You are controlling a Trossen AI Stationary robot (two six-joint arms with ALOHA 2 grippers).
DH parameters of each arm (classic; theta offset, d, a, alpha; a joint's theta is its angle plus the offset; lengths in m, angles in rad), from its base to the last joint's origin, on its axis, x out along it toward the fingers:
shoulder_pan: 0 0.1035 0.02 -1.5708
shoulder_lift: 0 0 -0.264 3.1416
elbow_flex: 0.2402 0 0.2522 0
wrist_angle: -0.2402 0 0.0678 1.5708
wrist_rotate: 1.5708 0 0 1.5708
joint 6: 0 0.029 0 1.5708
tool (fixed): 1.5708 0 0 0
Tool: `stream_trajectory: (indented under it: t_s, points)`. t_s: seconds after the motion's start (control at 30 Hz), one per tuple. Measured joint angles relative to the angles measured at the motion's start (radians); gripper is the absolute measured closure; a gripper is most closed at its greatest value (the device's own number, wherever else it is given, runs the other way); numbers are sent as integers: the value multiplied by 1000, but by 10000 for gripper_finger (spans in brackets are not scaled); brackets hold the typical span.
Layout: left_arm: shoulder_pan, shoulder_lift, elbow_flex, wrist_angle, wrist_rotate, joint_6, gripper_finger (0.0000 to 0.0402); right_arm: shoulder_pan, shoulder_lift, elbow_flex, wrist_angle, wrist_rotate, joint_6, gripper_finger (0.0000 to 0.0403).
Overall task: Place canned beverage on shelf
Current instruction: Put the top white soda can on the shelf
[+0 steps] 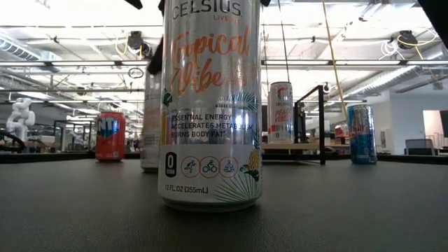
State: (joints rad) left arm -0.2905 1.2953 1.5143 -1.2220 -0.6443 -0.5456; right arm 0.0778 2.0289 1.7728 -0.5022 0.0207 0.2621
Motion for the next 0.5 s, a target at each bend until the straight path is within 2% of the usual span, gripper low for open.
stream_trajectory:
  t_s: [0.2, 0.5]
  points:
    - [3, 0, 0, 1, -10, 6, 27, -73, -131, -1, -94, 0, -61, 164]
    - [69, 0, 0, 10, -45, 12, 27, -356, -286, 1, -137, 3, -223, 162]
